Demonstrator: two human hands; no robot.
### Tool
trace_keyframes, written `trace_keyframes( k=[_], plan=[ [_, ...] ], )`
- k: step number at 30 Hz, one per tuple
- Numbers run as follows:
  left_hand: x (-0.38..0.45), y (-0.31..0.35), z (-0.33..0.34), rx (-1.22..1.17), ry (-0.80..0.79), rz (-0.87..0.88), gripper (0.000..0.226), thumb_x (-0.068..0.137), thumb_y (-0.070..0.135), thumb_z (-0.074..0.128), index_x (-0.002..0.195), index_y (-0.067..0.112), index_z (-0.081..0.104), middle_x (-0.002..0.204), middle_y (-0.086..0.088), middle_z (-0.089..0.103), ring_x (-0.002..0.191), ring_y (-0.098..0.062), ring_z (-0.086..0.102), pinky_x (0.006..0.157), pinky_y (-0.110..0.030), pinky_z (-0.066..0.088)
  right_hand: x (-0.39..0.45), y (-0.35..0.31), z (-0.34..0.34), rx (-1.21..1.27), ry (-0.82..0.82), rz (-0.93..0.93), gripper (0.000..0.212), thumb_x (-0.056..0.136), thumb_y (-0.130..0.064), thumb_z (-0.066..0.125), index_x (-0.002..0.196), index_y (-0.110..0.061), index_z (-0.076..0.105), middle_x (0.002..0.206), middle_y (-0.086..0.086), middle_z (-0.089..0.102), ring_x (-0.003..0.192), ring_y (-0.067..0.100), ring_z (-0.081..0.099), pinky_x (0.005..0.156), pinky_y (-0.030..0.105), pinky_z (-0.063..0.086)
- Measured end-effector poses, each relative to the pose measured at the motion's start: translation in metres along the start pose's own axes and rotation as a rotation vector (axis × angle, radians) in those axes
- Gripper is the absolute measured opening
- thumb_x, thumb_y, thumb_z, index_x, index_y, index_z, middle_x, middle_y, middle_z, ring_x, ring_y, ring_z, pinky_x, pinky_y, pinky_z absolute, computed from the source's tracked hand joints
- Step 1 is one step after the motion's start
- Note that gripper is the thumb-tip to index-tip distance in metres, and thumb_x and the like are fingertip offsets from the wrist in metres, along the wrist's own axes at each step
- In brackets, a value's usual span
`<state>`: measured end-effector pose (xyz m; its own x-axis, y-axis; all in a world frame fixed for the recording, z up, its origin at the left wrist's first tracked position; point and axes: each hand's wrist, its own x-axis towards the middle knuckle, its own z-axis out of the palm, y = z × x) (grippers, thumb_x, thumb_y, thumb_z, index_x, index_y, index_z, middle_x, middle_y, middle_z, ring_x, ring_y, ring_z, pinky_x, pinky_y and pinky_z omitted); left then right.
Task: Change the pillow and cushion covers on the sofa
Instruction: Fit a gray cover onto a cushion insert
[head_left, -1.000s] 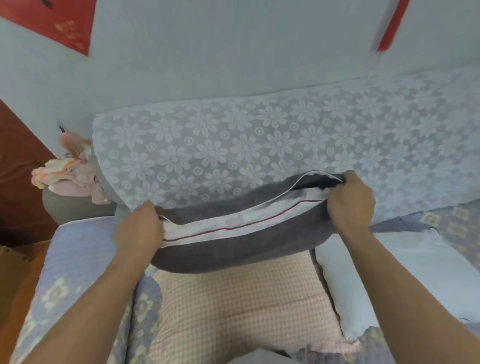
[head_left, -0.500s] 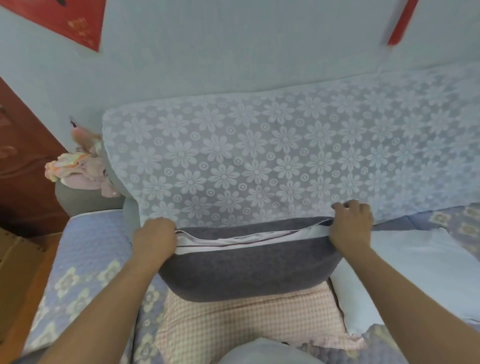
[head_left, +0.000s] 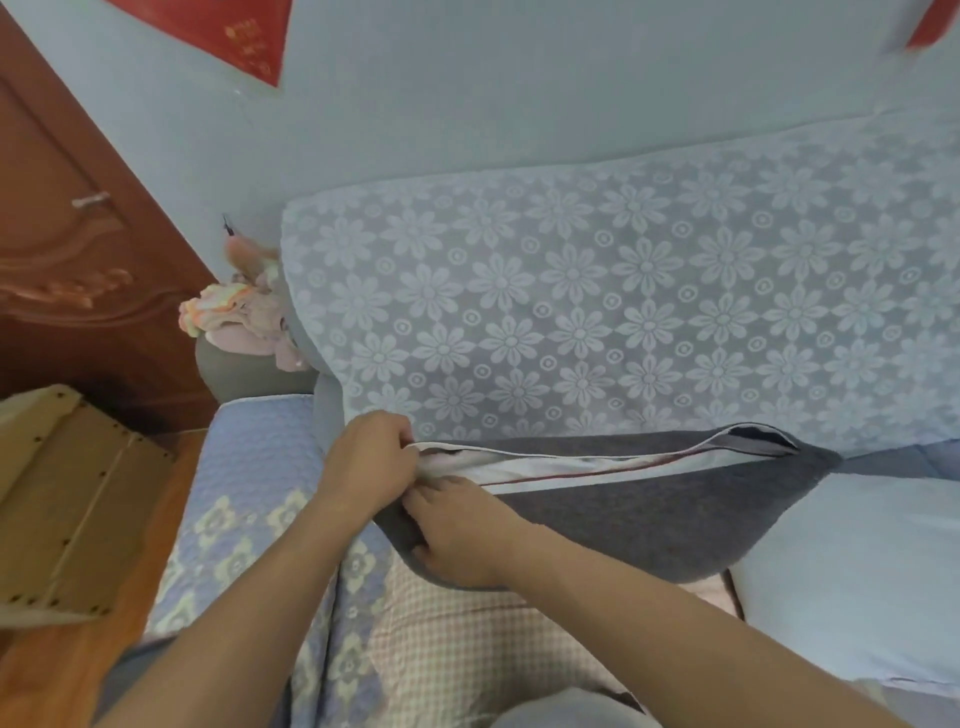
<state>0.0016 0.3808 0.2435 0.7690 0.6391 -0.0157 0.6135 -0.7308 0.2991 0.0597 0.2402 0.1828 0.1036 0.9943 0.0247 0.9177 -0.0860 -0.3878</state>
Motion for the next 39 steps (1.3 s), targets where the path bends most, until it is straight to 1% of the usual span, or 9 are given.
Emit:
trace_keyframes(
  k=[6,8,11,15,21,27,31,34,39],
  plan=[
    [-0.008,-0.014,0.015,-0.053,-0.187,0.228,0.011,0.086,0.015,0.066,0.081,0.025,0.068,0.083,0.011,0.054,0.086,-0.017,0.057,0.068,-0.029,0.04,0.022,0.0,0.004,-0.185,-0.418,0.207,0.073,0.093,-0.057,0.053,0.152,-0.019,0.033,0.159,0.012,0.028,0.144,0.035,0.026,0.117,0.052,0.024],
    [-0.011,-0.032,0.009,-0.335,-0.289,0.2,0.014,0.093,0.027,0.071,0.105,0.033,0.072,0.106,0.016,0.057,0.104,-0.004,0.057,0.084,-0.018,0.042,0.014,-0.001,0.001,-0.055,-0.33,0.181,0.057,0.094,-0.047,0.056,0.145,-0.026,0.039,0.158,0.01,0.027,0.141,0.037,0.026,0.113,0.054,0.024],
    [-0.031,-0.052,0.004,-0.987,-0.316,-0.171,0.028,0.102,0.041,0.054,0.127,0.036,0.066,0.129,0.018,0.063,0.12,0.003,0.057,0.097,-0.023,0.046,-0.007,0.004,0.005,-0.043,-0.149,0.224,0.061,0.094,-0.028,0.056,0.148,-0.039,0.029,0.157,0.011,0.027,0.136,0.04,0.029,0.114,0.054,0.022],
    [-0.053,-0.055,0.027,-1.275,-0.361,-0.287,0.038,0.104,0.006,0.045,0.129,0.026,0.066,0.127,0.002,0.07,0.121,-0.016,0.065,0.099,-0.047,0.053,-0.025,-0.002,0.009,-0.096,0.076,0.119,0.055,0.084,-0.024,0.062,0.138,-0.023,0.048,0.139,0.012,0.045,0.122,0.036,0.041,0.106,0.05,0.037],
    [-0.031,-0.054,0.04,-0.943,-0.182,-0.142,0.029,0.102,0.009,0.057,0.126,0.022,0.067,0.128,0.008,0.068,0.122,-0.01,0.061,0.107,-0.035,0.049,-0.029,0.001,-0.022,-0.031,0.045,0.319,0.028,0.093,-0.033,0.059,0.114,-0.016,0.053,0.111,0.008,0.059,0.099,0.03,0.055,0.079,0.041,0.042],
    [-0.031,-0.038,0.04,-1.177,0.068,-0.252,0.021,0.104,0.013,0.054,0.11,0.019,0.073,0.105,0.006,0.077,0.106,-0.01,0.07,0.086,-0.018,0.053,-0.059,0.039,-0.067,0.273,0.167,0.379,0.027,0.091,-0.03,0.068,0.072,-0.025,0.05,0.075,-0.007,0.053,0.078,0.016,0.05,0.068,0.032,0.037],
    [-0.029,-0.015,0.045,-1.217,-0.015,-0.214,0.022,0.106,0.017,0.05,0.114,0.018,0.071,0.107,0.006,0.076,0.106,-0.009,0.069,0.089,-0.026,0.053,-0.058,0.038,-0.059,0.448,0.154,0.357,0.01,0.088,-0.026,0.071,0.093,-0.027,0.062,0.095,-0.009,0.058,0.092,0.009,0.051,0.085,0.028,0.044],
    [-0.029,-0.009,0.045,-1.208,0.003,-0.205,0.018,0.105,0.013,0.051,0.107,0.015,0.069,0.098,0.004,0.075,0.096,-0.009,0.07,0.081,-0.025,0.053,-0.042,0.029,-0.039,0.245,0.16,0.249,0.033,0.084,-0.037,0.07,0.114,-0.025,0.063,0.112,-0.008,0.057,0.103,0.016,0.045,0.095,0.028,0.038],
    [-0.034,-0.017,0.049,-1.298,0.005,-0.261,0.018,0.102,0.008,0.056,0.112,0.013,0.069,0.105,-0.007,0.075,0.102,-0.02,0.069,0.093,-0.039,0.054,-0.014,0.022,-0.015,0.127,0.023,0.131,0.021,0.086,-0.03,0.067,0.096,-0.012,0.062,0.109,0.005,0.062,0.102,0.029,0.052,0.096,0.043,0.042]
  ],
)
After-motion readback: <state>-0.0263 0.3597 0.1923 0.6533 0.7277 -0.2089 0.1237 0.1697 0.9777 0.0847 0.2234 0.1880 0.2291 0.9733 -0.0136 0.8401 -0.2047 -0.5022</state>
